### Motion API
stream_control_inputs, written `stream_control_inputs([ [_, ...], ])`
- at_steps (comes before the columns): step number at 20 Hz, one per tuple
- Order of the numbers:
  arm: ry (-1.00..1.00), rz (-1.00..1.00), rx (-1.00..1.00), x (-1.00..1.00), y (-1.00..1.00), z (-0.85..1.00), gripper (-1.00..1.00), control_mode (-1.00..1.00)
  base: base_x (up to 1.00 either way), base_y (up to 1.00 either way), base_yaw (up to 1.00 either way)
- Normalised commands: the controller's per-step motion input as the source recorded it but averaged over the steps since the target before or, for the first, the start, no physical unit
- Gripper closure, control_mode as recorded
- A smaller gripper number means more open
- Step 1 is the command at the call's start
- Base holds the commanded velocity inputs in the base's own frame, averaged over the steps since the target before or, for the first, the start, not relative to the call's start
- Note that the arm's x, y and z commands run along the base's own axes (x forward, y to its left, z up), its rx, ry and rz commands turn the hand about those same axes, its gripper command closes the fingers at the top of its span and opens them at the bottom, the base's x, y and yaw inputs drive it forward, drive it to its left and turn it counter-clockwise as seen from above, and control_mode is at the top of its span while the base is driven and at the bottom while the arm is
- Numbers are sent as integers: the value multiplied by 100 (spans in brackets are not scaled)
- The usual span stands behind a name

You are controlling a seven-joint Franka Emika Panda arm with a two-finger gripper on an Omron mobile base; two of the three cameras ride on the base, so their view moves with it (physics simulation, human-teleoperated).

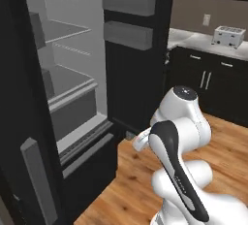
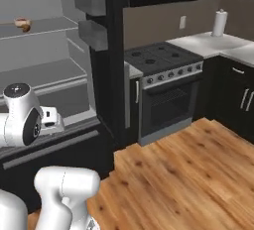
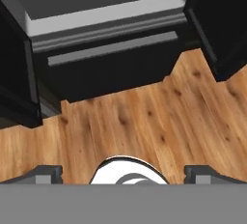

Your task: Pick up the mango and banana from the fridge and place one fruit on each plate on the dining counter.

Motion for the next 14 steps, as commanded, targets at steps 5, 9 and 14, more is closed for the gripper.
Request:
stream_control_inputs([
  [5,0,0,0,0,0,0,-100,100,56,-17,53],
  [9,0,0,0,0,0,0,-100,100,50,-11,63],
  [14,0,0,0,0,0,0,-100,100,61,-21,45],
])
